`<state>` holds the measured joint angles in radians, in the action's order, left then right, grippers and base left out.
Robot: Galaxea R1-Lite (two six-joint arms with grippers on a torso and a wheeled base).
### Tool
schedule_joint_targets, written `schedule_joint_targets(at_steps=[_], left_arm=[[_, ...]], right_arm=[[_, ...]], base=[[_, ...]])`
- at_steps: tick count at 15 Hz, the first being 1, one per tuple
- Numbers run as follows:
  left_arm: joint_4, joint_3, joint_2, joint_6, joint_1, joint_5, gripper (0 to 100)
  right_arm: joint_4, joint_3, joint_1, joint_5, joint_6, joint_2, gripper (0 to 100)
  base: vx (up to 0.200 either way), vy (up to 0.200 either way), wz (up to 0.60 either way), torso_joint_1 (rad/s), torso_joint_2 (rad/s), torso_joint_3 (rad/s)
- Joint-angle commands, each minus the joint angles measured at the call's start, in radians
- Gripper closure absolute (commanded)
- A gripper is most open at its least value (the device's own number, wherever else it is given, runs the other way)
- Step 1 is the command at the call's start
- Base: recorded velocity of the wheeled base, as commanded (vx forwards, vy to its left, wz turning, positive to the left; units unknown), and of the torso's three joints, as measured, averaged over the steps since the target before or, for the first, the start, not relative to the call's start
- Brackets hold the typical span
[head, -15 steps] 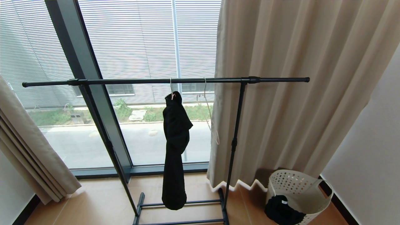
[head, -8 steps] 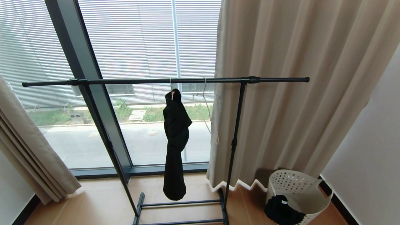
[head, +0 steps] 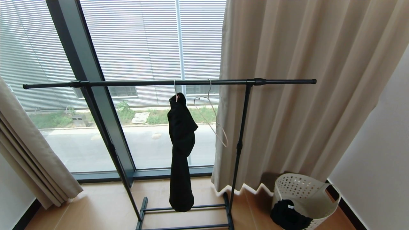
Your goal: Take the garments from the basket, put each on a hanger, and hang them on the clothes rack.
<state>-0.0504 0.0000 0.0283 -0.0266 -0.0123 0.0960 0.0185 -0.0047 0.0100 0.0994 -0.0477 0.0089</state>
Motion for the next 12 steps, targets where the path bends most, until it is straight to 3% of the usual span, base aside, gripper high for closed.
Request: schedule_joint_targets(at_steps=[1,2,3,12], left_arm=[[0.000,0.000,-0.028,-0.001,0.003,0.002,0],[0.001,0.000,-0.028,-0.003,0.003,0.070,0],[0.001,0.000,-0.028,-0.001,0.003,0.079,0],[0.011,0.000,-0.028,0.013,0.002,0.085,0]], right_arm=[[0.003,-0.001,-0.001,0.022,0.005,-0.009,0],[0.004,-0.001,-0.001,0.023,0.003,-0.009,0],[0.006,-0.003,-0.001,0.025,0.003,-0.009,0],[0.011,-0.005,0.024,0.033,-0.008,0.034,0]], base=[[0.000,0.000,0.00,0.000,0.00,0.000],[0.000,0.000,0.00,0.000,0.00,0.000],[0.000,0.000,0.00,0.000,0.00,0.000],[0.000,0.000,0.00,0.000,0.00,0.000]])
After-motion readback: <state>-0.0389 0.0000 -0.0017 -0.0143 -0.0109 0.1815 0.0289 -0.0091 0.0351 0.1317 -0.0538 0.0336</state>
